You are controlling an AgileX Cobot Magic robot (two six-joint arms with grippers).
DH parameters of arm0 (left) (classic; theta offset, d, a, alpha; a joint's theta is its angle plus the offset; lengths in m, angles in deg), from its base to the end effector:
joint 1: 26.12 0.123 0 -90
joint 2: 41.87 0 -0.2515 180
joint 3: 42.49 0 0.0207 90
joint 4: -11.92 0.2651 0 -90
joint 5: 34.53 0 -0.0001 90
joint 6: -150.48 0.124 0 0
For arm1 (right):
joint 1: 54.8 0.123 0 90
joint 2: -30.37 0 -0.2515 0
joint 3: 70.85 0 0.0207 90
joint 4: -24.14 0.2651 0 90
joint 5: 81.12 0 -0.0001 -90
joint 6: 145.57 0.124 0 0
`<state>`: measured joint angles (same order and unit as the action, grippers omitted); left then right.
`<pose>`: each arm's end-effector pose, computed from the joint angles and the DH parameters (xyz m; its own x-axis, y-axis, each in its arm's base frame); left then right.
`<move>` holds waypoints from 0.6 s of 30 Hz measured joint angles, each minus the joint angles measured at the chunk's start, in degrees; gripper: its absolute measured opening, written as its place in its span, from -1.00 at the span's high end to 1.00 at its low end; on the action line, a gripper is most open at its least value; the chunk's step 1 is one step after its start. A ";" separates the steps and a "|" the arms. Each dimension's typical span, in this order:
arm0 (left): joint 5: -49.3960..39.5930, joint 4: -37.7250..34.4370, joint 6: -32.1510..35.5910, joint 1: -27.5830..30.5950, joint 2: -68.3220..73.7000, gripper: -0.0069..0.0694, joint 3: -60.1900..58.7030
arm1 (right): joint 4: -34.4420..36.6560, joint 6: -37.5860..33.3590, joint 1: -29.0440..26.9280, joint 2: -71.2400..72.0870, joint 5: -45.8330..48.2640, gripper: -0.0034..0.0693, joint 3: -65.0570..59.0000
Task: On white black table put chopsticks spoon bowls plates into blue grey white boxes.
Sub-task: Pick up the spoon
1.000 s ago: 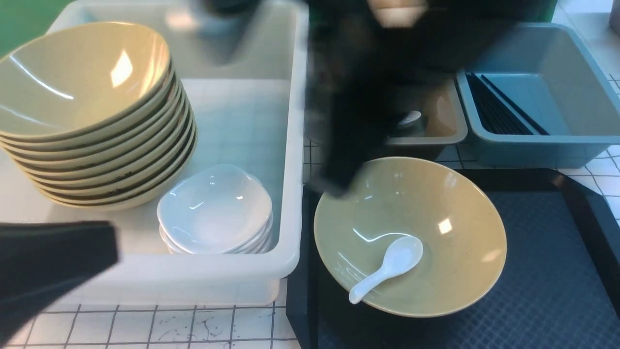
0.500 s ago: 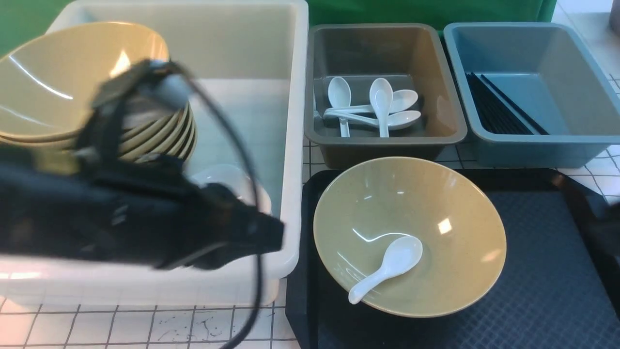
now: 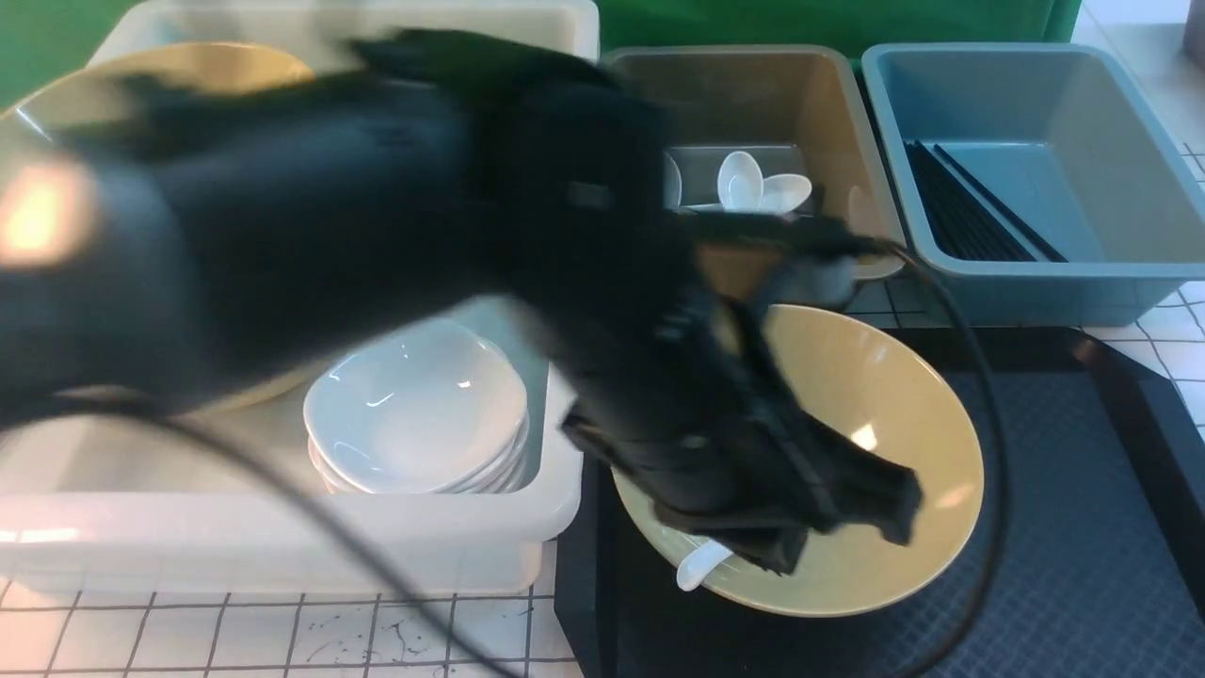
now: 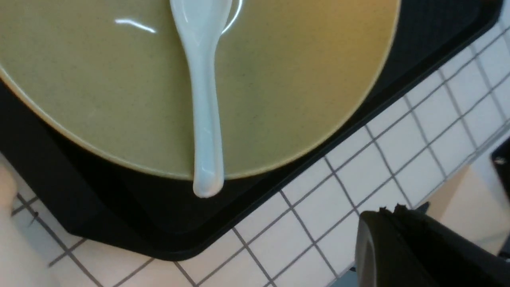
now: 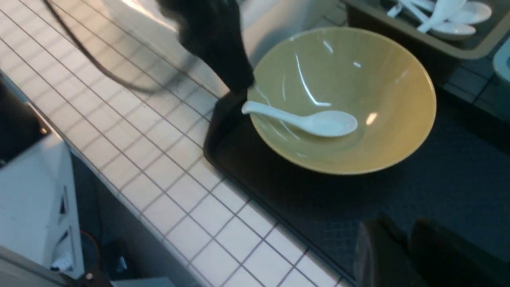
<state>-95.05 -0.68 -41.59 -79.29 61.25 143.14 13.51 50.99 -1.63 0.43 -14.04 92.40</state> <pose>0.2025 -0.3097 0.2415 -0.7864 0.5346 -0.3094 0.6132 0.7358 -0.2873 0.0605 0.0457 0.3968 -0.3817 -0.1572 -0.9108 -0.6281 0.7671 0.1308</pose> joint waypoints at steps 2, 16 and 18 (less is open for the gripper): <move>-1.70 0.93 0.06 -0.17 3.94 0.80 3.12 | 0.00 0.00 -0.02 2.25 0.00 0.58 0.00; -4.54 11.17 2.50 -0.17 17.47 -0.10 9.25 | 0.10 -1.67 -0.02 7.33 0.00 0.58 0.00; -4.67 11.60 2.50 -0.17 18.42 -0.13 9.25 | 0.10 -1.88 -0.02 7.33 0.00 0.58 0.00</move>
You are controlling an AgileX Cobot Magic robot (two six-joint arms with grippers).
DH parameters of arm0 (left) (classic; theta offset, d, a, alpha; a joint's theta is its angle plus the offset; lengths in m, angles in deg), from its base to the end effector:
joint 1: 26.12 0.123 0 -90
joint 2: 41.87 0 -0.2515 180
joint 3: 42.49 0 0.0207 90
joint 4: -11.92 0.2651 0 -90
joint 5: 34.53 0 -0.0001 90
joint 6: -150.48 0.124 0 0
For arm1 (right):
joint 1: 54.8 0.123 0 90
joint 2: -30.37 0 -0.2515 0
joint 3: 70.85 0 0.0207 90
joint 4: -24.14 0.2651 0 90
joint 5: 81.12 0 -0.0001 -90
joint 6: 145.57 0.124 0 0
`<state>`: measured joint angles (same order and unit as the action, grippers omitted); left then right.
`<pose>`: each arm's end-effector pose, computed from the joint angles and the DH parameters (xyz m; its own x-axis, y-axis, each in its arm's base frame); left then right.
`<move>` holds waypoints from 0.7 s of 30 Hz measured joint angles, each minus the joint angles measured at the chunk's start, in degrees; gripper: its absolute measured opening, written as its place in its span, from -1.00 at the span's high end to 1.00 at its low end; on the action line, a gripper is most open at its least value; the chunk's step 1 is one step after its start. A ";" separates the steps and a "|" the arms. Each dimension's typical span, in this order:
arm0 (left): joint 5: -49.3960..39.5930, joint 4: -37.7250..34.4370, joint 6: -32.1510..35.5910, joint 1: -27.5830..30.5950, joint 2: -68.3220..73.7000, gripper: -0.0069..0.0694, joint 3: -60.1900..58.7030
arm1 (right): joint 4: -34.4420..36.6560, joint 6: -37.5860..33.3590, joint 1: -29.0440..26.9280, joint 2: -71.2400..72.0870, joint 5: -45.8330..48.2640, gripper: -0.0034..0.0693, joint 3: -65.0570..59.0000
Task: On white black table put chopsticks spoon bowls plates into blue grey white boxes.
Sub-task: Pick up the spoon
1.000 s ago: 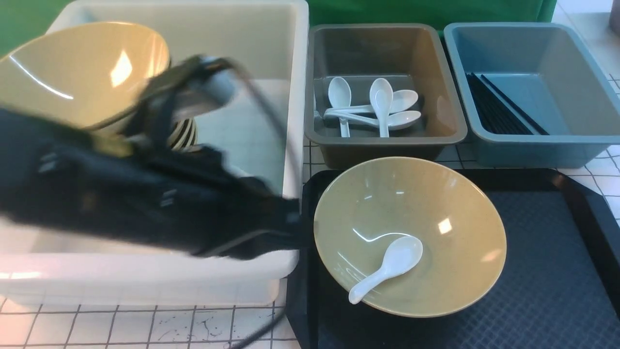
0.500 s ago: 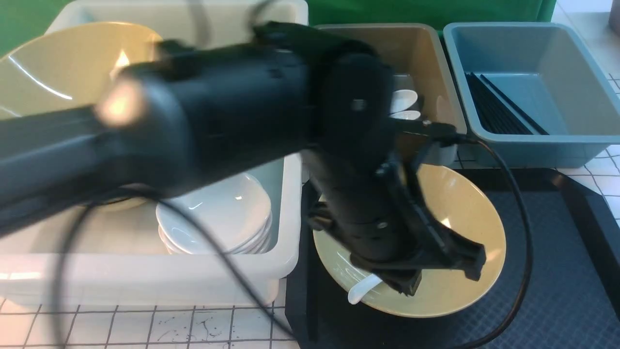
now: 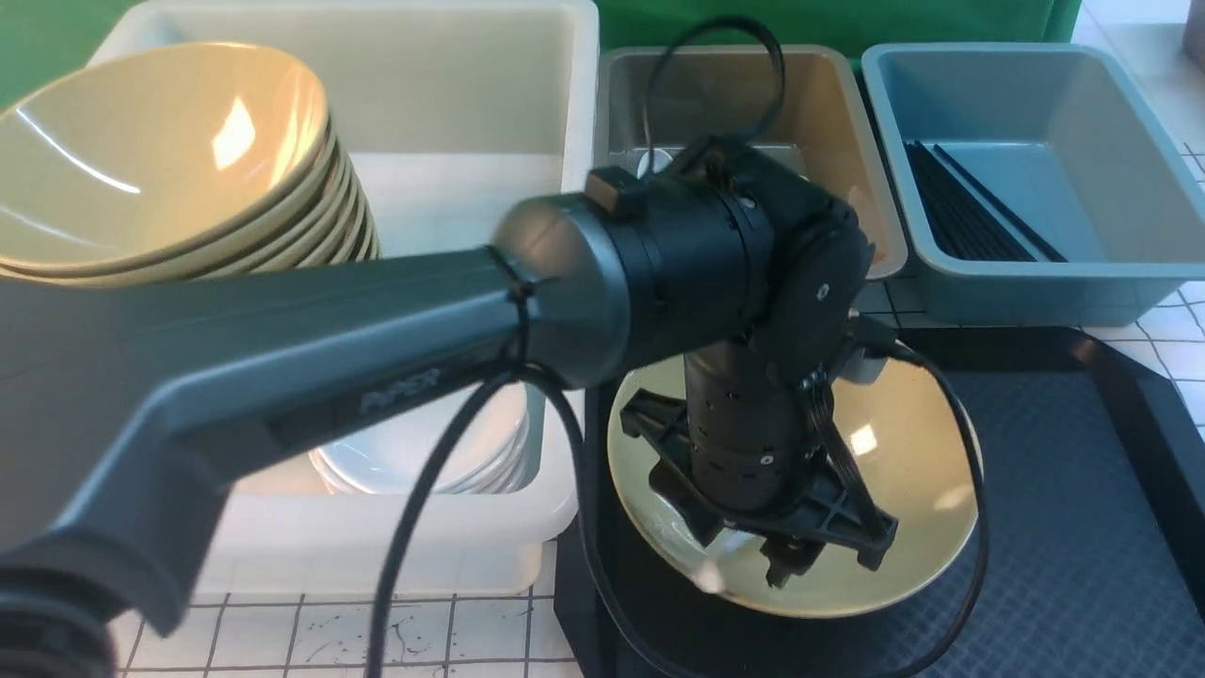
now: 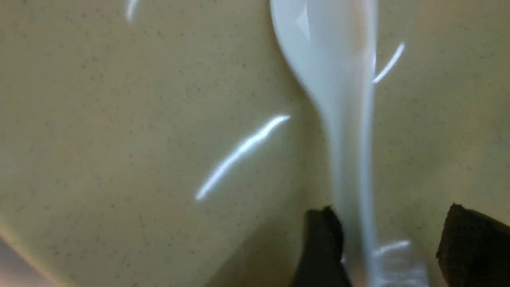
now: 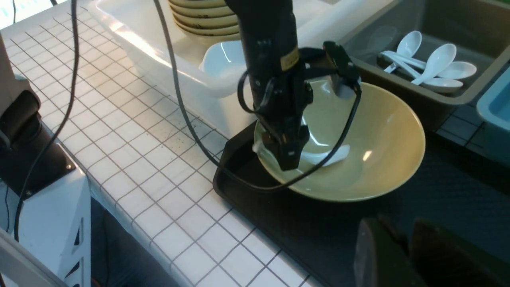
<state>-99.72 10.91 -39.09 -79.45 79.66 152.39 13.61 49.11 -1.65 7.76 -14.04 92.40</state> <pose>0.2426 -0.3292 0.1585 -0.7216 0.6786 -0.1371 0.6886 0.7241 -0.0402 0.0391 0.0174 0.4038 -0.2899 -0.0862 -0.9532 -0.6497 0.7490 0.1299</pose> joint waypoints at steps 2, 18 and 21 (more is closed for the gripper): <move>0.00 1.01 0.00 0.00 0.56 -0.13 0.00 | 0.00 -0.21 0.00 0.00 0.00 0.58 0.00; -0.47 3.56 0.36 0.00 1.59 0.68 4.06 | 0.02 -1.04 0.00 0.00 0.00 0.57 0.00; -0.03 5.82 -0.41 0.11 1.52 0.68 9.32 | 0.02 -0.86 0.00 0.00 0.00 0.57 0.00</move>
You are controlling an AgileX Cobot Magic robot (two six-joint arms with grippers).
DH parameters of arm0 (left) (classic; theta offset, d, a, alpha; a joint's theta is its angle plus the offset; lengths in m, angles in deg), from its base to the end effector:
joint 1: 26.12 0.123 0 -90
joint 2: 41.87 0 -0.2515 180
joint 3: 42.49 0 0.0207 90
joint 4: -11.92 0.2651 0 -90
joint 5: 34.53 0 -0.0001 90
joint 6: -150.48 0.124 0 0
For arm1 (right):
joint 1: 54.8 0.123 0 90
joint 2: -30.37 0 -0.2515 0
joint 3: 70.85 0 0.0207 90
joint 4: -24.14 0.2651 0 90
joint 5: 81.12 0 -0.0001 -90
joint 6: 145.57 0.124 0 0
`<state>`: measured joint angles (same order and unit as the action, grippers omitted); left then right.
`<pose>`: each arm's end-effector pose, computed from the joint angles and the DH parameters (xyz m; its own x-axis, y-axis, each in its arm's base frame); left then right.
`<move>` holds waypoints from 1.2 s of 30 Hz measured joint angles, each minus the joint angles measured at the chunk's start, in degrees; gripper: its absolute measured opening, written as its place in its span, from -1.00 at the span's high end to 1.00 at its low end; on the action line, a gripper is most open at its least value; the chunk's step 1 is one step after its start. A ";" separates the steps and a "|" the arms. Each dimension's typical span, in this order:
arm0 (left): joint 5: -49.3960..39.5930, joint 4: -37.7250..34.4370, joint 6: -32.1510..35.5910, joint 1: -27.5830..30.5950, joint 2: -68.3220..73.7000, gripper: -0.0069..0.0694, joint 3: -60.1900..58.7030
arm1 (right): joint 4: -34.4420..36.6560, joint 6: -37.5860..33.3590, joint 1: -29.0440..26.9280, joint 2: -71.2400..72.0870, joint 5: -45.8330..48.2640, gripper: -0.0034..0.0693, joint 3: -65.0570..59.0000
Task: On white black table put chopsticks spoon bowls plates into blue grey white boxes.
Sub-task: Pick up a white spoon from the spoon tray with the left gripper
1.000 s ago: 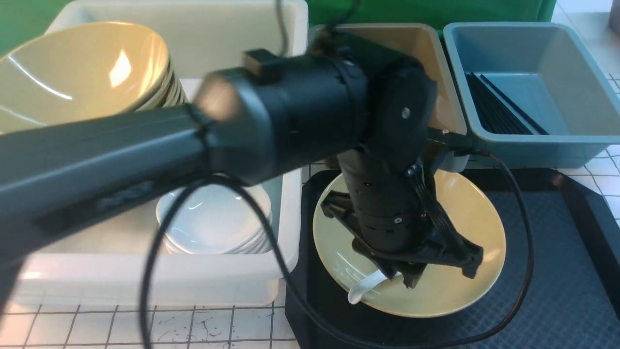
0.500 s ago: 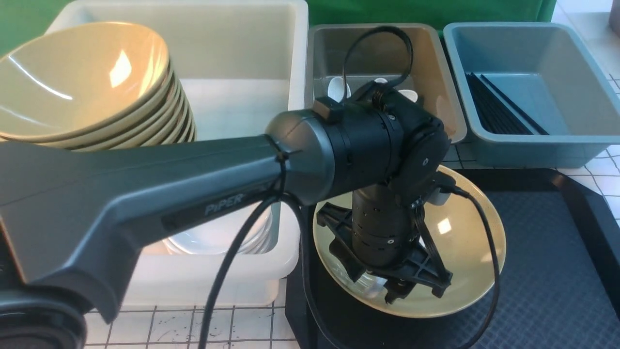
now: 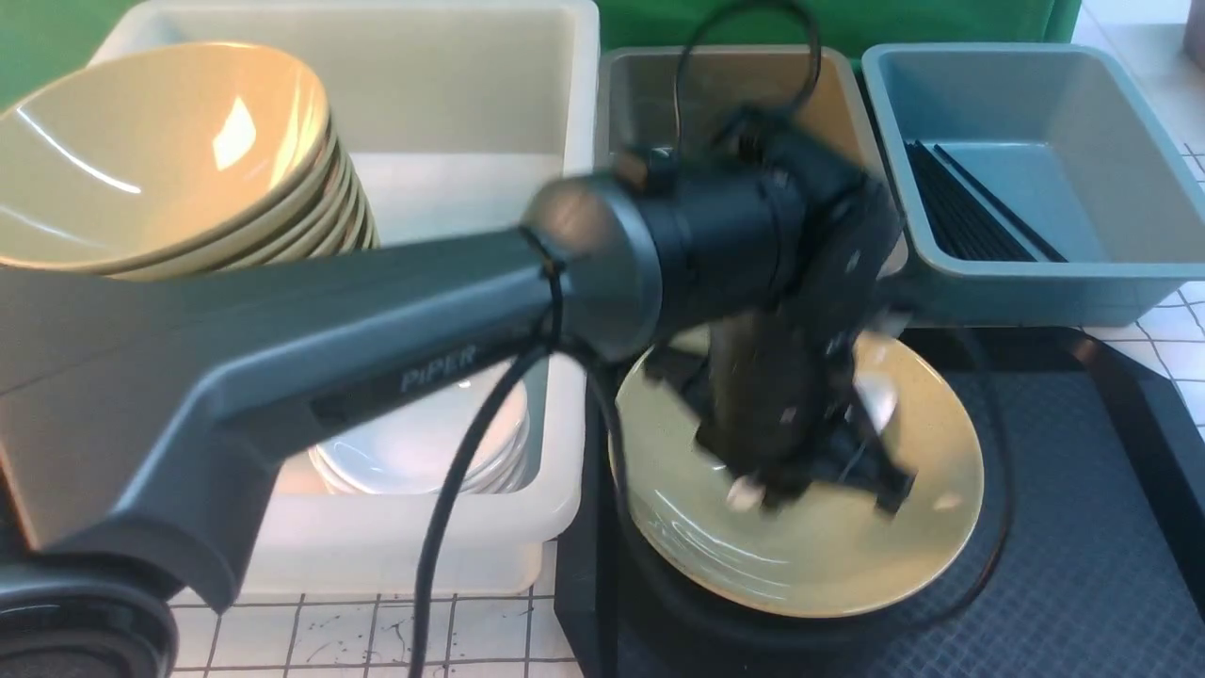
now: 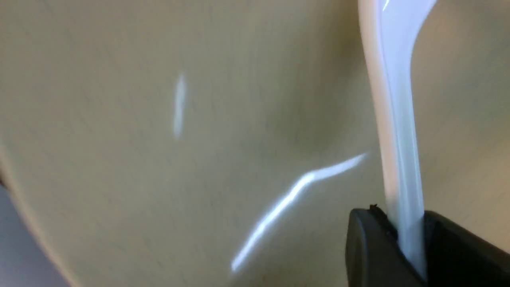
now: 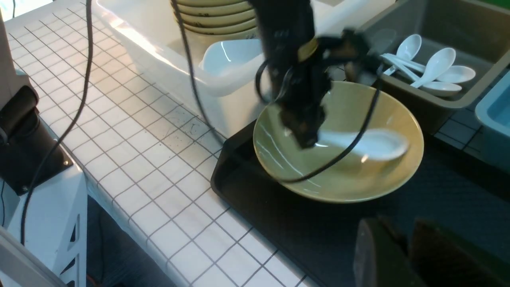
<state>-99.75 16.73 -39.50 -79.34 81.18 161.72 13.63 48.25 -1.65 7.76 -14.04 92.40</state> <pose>0.2688 -0.3438 0.1947 -0.6788 0.6774 -0.2834 0.6988 0.7145 0.0343 0.0391 0.0174 0.4038 -0.2803 -0.0974 -0.9550 -0.6542 0.7474 0.1158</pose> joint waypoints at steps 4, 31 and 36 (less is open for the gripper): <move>4.08 2.87 -3.73 2.42 -0.43 0.68 6.92 | -0.72 1.72 0.00 0.00 0.00 0.56 0.00; 35.73 1.46 -14.87 21.38 11.75 -0.13 11.29 | -1.93 4.96 -0.05 0.00 -0.17 0.54 0.00; 30.00 -0.57 -15.23 20.33 8.33 -0.56 11.16 | -1.76 4.44 -0.05 0.00 -0.17 0.54 0.00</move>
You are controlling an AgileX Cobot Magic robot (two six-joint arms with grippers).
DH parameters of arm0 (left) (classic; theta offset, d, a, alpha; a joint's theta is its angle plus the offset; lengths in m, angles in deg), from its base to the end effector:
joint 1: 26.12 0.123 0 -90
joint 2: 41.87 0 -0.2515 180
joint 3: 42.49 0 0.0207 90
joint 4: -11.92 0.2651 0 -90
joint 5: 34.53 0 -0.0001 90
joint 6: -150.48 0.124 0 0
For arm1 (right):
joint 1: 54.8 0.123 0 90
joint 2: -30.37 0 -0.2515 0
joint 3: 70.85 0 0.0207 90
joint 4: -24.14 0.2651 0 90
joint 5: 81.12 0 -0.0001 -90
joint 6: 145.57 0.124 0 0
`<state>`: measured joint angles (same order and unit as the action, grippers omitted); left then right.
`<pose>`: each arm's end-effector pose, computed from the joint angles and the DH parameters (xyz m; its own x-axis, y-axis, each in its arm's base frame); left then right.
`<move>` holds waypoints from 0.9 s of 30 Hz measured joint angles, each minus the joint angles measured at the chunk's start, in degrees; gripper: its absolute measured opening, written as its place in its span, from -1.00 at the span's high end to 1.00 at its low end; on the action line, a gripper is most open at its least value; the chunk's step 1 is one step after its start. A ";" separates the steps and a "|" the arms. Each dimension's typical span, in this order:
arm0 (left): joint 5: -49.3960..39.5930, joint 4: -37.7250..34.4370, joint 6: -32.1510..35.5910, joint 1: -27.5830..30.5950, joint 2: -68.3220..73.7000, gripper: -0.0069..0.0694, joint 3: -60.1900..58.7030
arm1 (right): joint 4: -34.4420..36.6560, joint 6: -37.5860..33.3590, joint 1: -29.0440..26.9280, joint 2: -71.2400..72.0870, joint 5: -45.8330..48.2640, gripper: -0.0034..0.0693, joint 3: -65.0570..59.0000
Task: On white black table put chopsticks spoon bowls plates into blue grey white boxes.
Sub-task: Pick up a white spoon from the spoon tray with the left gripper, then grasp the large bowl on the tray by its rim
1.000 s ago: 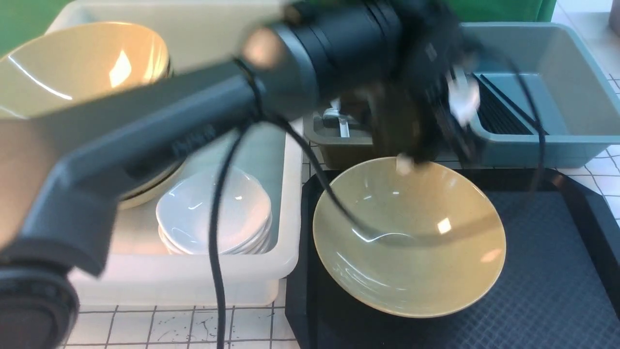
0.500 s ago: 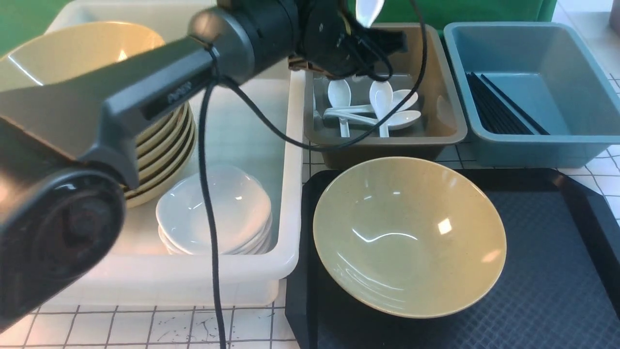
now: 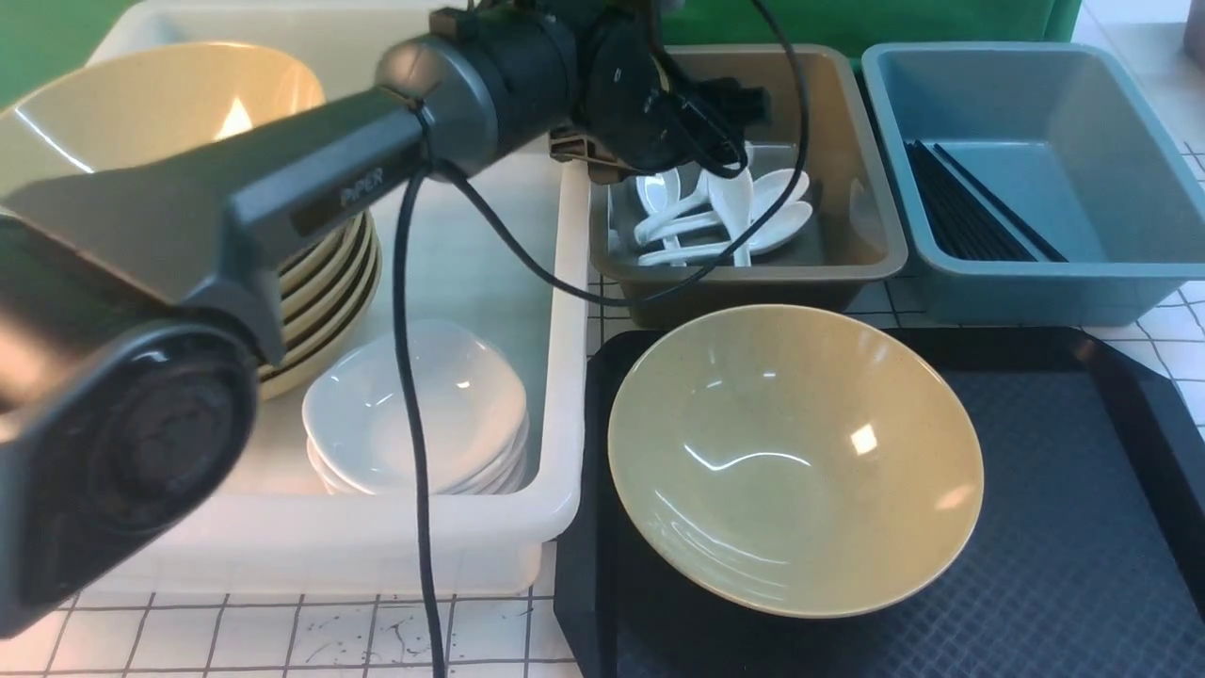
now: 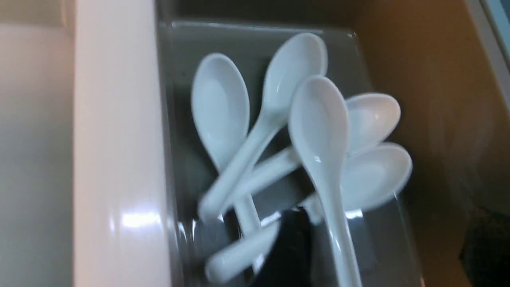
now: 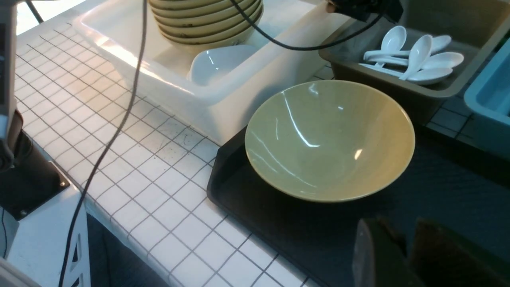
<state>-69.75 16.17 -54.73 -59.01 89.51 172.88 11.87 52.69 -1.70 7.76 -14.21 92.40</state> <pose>0.4440 -0.2808 0.2229 -0.7042 0.0148 -0.7098 0.2742 0.9279 -0.2527 0.0416 0.0150 0.4046 -0.3143 -0.0405 -0.9484 -0.6153 0.7696 0.1710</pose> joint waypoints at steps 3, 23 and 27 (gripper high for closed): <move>-5.33 -1.03 0.00 -1.15 -3.71 -0.54 0.00 | 0.00 -0.43 0.00 0.00 0.00 0.54 0.00; -21.58 -5.18 13.88 -29.40 -17.00 0.62 -20.00 | 0.03 -3.75 0.00 0.00 0.19 0.51 0.00; -19.26 -5.18 16.09 -29.66 -15.49 0.21 -20.15 | 0.03 -4.18 0.00 0.00 0.19 0.51 0.00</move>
<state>-89.01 10.98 -38.64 -88.67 74.02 152.73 11.90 48.51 -1.70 7.76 -14.02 92.40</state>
